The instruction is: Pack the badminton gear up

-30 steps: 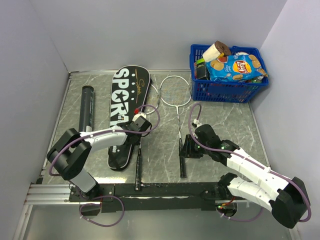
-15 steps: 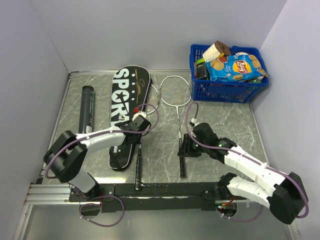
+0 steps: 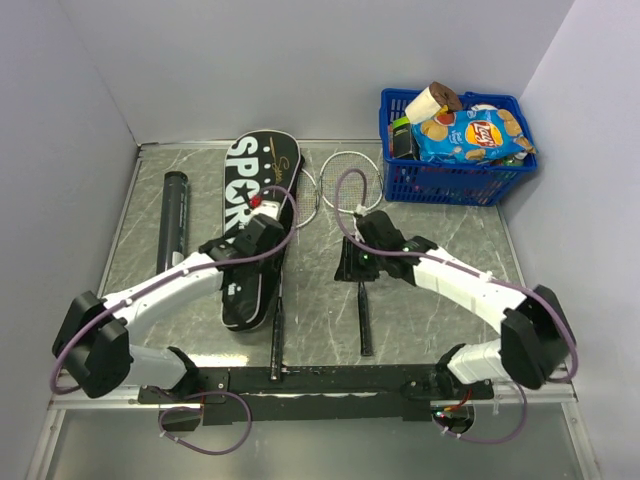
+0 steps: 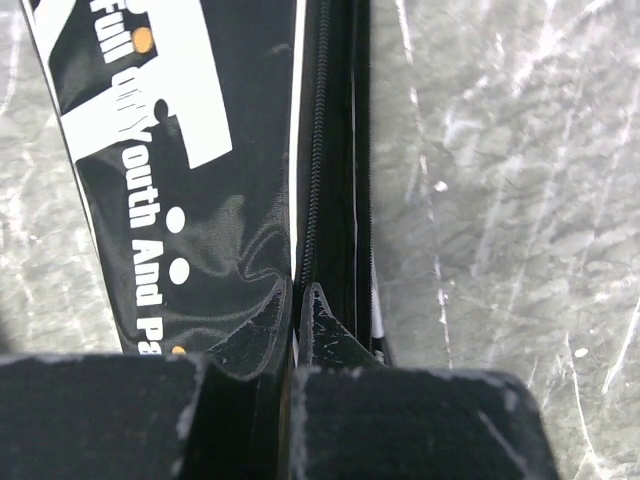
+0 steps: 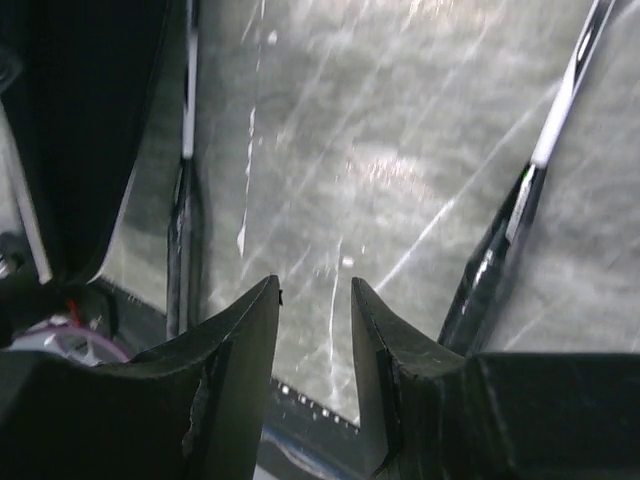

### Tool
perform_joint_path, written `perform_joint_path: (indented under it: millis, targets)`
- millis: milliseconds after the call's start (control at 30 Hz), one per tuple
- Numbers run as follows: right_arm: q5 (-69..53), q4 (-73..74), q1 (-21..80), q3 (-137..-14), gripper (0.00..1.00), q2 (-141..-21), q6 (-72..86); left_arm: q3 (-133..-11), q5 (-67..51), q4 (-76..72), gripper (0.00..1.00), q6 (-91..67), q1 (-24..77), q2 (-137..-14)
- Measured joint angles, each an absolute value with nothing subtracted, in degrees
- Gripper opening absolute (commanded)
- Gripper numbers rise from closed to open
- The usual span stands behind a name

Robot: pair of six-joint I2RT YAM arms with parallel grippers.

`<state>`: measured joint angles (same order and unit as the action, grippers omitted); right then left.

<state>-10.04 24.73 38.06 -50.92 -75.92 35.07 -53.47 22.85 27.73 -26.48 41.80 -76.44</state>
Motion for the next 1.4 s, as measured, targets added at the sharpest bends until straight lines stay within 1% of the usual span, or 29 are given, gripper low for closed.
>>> perform_joint_path:
  millis: [67,233,400,667,867,1033,1133,1167,1233,1400]
  targets:
    - [-8.38,25.06,38.11,-52.69,0.43,-78.13,34.79,-53.47,22.04,27.9,0.01,-26.2,40.21,-75.53]
    - [0.19,28.21,38.06,-59.44,0.43,-84.23,32.4,-53.36,18.74,28.08,0.01,-25.61,35.35,-69.69]
    - [5.17,29.1,36.4,-63.55,0.43,-90.43,30.35,-53.36,17.39,27.97,0.01,-25.08,33.98,-65.84]
    - [7.03,30.0,31.64,-63.88,0.44,-99.11,29.47,-52.88,13.93,28.14,0.01,-25.04,33.71,-63.05]
    - [7.42,30.81,30.55,-66.3,0.44,-103.11,28.82,-51.75,12.47,28.08,0.01,-25.21,33.67,-59.66]
    - [7.75,30.85,30.48,-67.88,0.41,-105.82,28.6,-50.33,11.84,27.88,0.01,-25.21,33.67,-59.44]
    - [7.9,30.85,30.48,-68.23,0.34,-106.13,28.58,-49.6,11.84,27.92,0.01,-25.21,33.67,-59.42]
    - [7.97,30.89,30.48,-68.23,0.21,-106.24,28.49,-49.5,11.84,27.88,0.01,-25.21,33.67,-59.42]
    - [7.88,30.87,30.48,-68.25,0.0,-106.28,28.21,-49.41,11.79,27.79,0.01,-25.21,33.67,-59.42]
    - [7.68,31.81,30.48,-69.84,0.0,-107.68,26.87,-48.36,11.4,27.27,0.01,-25.36,33.67,-59.42]
